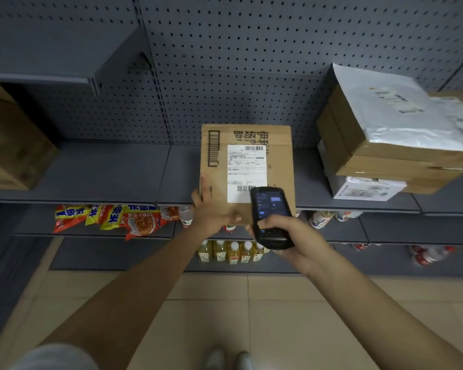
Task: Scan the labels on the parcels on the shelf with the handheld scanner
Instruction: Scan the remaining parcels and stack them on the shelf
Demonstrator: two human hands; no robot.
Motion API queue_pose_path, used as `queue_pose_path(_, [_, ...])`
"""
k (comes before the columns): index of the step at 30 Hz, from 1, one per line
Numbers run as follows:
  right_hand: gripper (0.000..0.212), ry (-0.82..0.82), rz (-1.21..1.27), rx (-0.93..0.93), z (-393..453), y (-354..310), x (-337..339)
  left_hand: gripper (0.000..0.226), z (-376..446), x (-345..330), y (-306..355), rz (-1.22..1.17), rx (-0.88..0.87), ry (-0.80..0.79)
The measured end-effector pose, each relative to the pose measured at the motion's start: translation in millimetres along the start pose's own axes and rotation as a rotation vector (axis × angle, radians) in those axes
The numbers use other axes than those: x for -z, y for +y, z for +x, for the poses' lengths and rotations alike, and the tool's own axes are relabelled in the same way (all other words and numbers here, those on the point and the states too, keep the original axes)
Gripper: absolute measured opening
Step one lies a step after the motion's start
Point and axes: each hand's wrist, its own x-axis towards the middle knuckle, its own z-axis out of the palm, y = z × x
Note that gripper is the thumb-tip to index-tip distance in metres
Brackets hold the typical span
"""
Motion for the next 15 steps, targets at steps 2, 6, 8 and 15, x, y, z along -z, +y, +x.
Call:
queue_pose_path(2, [0.032,-0.029,0.022,-0.054,-7,2,-11,0.140,-2,-3,3,0.086,0.005,0.024])
queue_pose_path(6, [0.028,-0.042,0.061,-0.101,-11,6,-23,0.130,-9,-7,0,0.065,0.049,0.053])
queue_pose_path(8, [0.027,-0.040,0.034,-0.107,-14,5,-25,0.131,-13,-8,-3,0.052,0.039,0.052])
queue_pose_path(15, [0.030,-0.002,0.071,-0.131,-22,6,-29,0.137,-18,-10,-8,0.057,0.008,0.065])
